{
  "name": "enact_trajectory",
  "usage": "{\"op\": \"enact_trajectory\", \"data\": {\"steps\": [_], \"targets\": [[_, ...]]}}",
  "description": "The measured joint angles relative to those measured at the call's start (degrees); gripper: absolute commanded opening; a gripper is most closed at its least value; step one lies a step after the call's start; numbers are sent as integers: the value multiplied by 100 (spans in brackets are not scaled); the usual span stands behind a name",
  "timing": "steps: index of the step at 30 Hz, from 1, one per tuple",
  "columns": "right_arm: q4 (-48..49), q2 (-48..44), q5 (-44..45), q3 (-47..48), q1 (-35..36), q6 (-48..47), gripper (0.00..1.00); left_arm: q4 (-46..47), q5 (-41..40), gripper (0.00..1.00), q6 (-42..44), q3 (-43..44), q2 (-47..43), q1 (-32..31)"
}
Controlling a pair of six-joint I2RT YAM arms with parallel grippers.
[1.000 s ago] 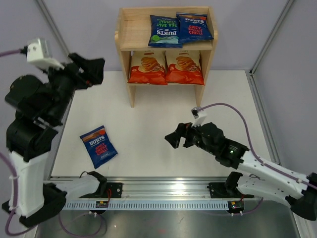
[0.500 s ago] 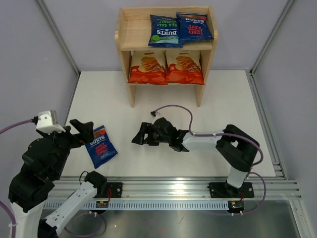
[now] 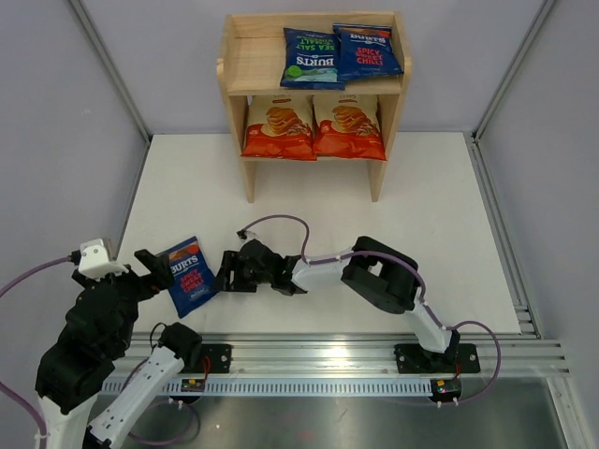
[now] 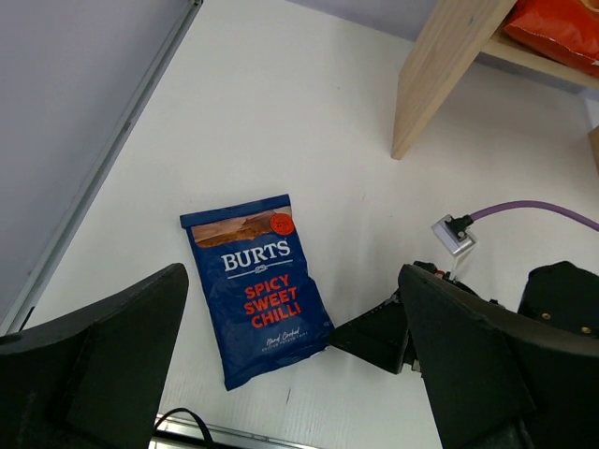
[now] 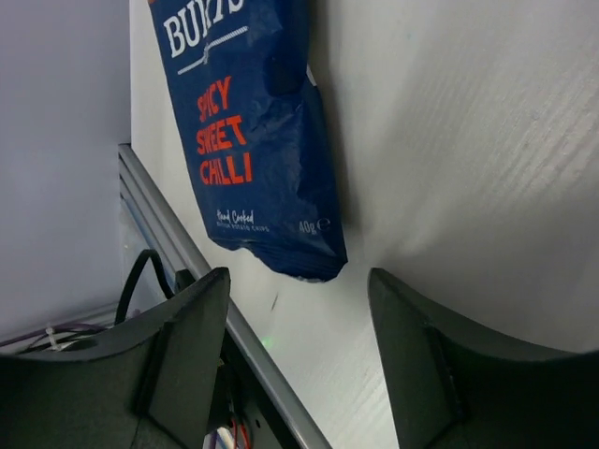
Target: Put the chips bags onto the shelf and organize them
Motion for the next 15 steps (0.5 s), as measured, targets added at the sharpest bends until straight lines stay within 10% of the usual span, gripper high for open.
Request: {"op": "enact_trajectory", "data": {"steps": [7,15], "targets": [[-24,684,-50,754,26,205,53,37,-227,99,-125,-138,-592,0],[203,1036,-81,911,26,483,0,90,-291,99,-188,-175,-616,0]]}}
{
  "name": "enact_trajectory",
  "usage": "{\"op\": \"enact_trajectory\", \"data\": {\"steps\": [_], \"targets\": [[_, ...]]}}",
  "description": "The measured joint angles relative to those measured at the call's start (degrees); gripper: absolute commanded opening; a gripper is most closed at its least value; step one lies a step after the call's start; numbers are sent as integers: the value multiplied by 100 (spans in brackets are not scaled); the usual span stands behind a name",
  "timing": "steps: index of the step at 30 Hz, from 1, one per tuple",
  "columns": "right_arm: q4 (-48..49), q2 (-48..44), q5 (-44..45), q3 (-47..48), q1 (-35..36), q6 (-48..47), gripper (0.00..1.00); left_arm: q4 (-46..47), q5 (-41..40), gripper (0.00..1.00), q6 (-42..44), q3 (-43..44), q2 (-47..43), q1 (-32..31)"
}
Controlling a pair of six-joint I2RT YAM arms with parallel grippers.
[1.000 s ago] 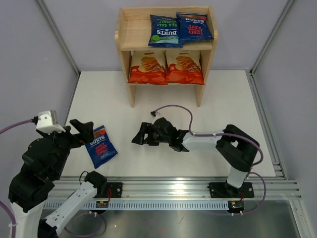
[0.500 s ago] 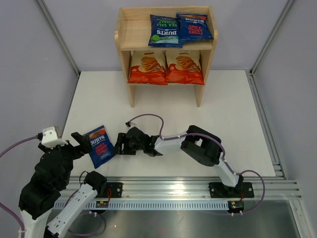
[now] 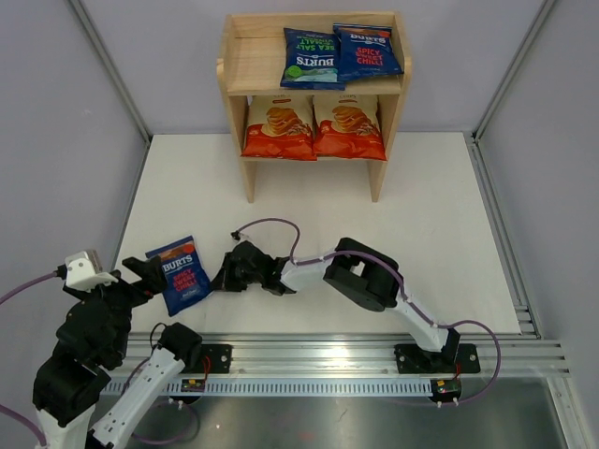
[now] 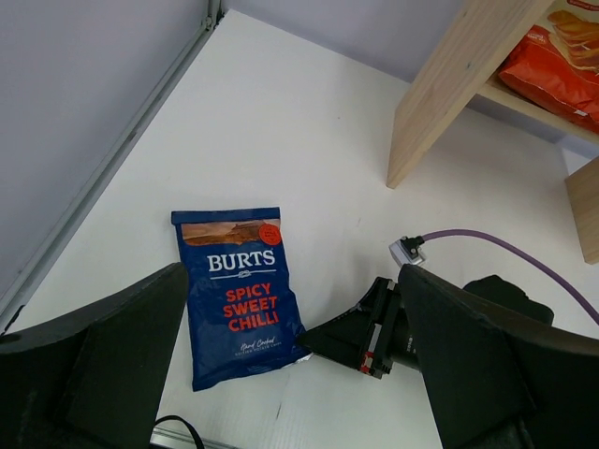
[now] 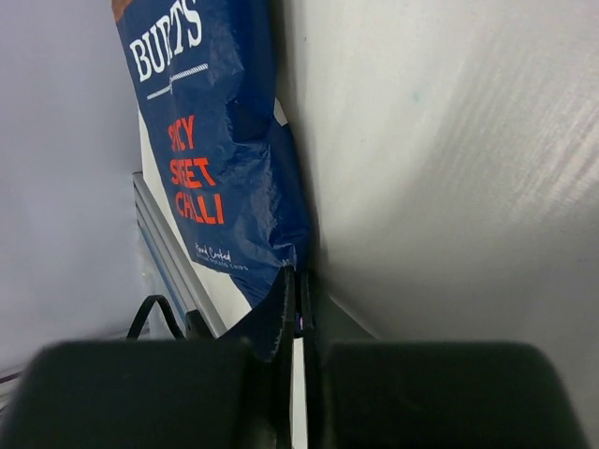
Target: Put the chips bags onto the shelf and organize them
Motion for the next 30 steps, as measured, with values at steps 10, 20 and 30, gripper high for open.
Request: {"op": "enact_trajectory", "data": {"steps": [10,20,30], "targets": [[520,-798,269,-1276,-26,-494,0,42,2,99,4,-26,7,0],[-2575,-3659,1054,-1388,-245,-3591,0,256,1679,99,68,197,940,2],[-5810,-5370,1816,-715,-249,-5160,0,2227,4413,99,-153,-870,1294,2]]}}
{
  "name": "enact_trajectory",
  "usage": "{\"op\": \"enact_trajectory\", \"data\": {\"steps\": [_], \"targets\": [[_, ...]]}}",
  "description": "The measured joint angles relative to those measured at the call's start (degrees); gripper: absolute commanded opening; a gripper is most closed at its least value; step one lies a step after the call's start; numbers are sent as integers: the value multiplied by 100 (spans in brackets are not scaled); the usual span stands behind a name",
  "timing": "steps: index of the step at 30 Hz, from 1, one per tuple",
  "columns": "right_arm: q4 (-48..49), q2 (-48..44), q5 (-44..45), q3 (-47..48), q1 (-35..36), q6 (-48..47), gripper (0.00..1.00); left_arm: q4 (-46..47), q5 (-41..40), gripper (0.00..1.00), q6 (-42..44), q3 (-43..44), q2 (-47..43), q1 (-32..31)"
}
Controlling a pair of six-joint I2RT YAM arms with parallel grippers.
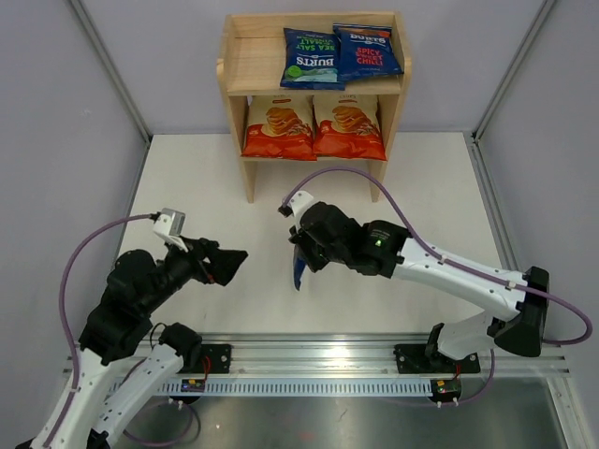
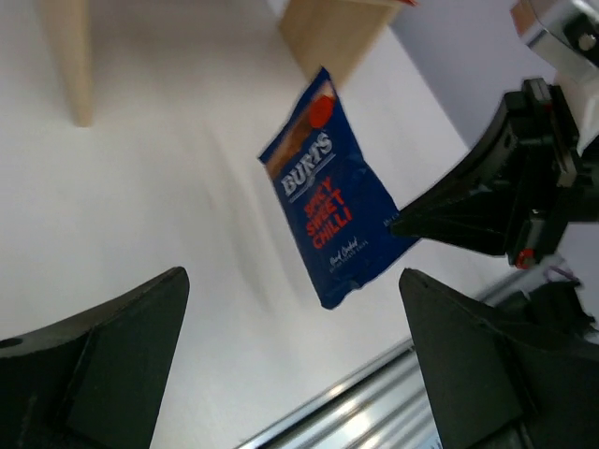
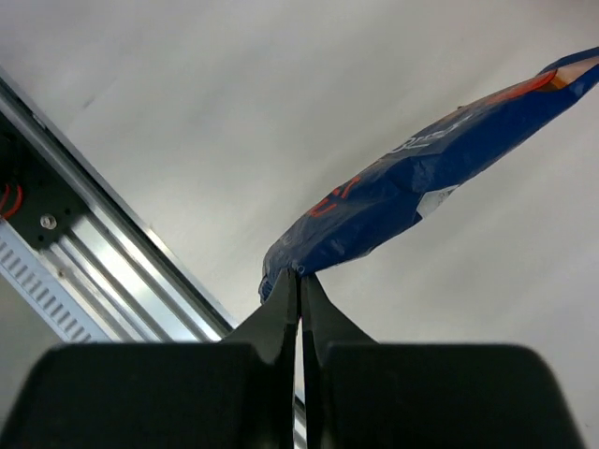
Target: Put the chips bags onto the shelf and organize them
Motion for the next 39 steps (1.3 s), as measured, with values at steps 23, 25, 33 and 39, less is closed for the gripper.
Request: {"op": "enact_trajectory", "data": {"steps": [23,25,33,39], "targets": [[-3786,-1091,-2068,2190,599,-1252,0,6544,4142,99,-603,-2697,1860,0],[-3901,-1099,-2282,2430,599,-1355,0,7040,4441,99,-804,-2763,2041,0],[-4039,-1075,-3075,3051,608,-1683,0,8771,5379,99,-1799,-2752,2887,-175],[-4065,-979,-3405,3392,608,-1871,0,8898,5582,99,-1899,-2295,3198,-964]]}}
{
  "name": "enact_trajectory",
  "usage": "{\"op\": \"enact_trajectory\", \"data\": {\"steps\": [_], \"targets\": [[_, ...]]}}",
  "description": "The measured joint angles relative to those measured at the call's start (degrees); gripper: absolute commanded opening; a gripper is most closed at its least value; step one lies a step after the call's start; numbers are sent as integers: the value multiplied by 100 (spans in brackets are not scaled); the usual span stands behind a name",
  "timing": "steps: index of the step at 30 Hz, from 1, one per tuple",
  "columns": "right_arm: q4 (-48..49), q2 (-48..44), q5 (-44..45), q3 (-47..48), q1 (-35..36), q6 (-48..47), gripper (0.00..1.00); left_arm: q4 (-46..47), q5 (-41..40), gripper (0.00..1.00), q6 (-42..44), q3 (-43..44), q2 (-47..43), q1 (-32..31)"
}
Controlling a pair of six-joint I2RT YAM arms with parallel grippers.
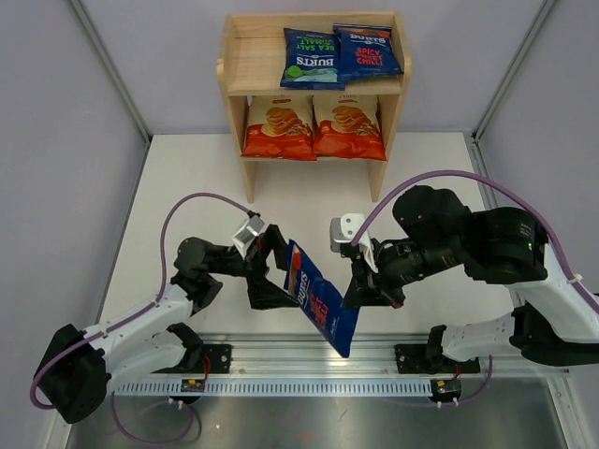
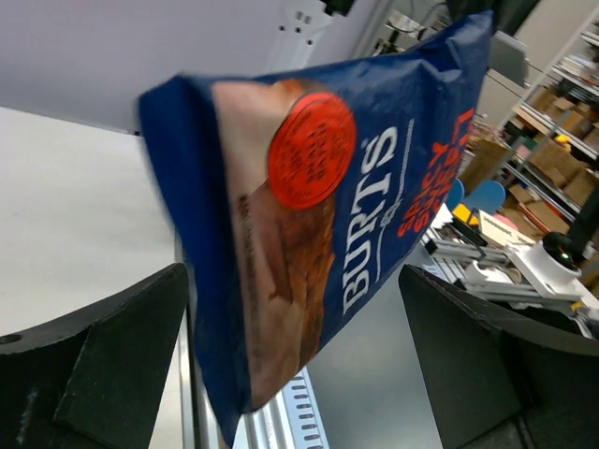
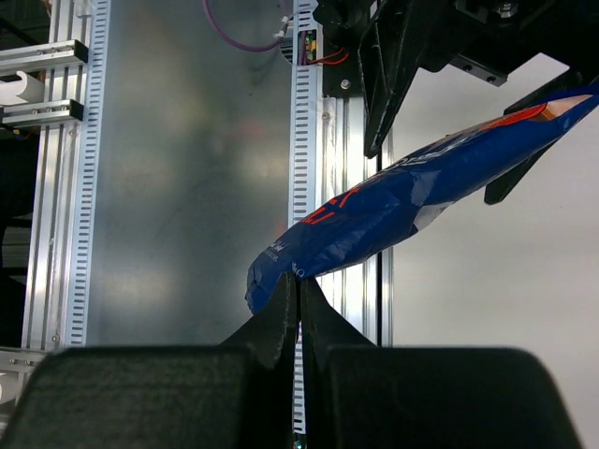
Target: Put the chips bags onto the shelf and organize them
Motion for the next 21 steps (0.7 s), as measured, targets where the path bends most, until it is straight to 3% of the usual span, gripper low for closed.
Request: {"op": "enact_trajectory", "data": {"steps": [4,7,8,11,18,21], "targets": [[-31,42,-120,22,0,-68,0,546,50,99,-278,35,168,-238],[-33,24,-151,7,0,-105,0,957,61,79,-549,59,289,-385],[-31,2,-144,-20,0,-116,0,1045,63,57,-616,83,302,-439],[2,-131,-68,-160,0,-129,0,1244,81,38,-743,133,295,-509],[240,-763,442,-577,2,-144,0,1204,55,30,-741,146,142,-516],[267,-905,695,-636,2,-144,0,1075,35,19,-688,146,50,-516]]}}
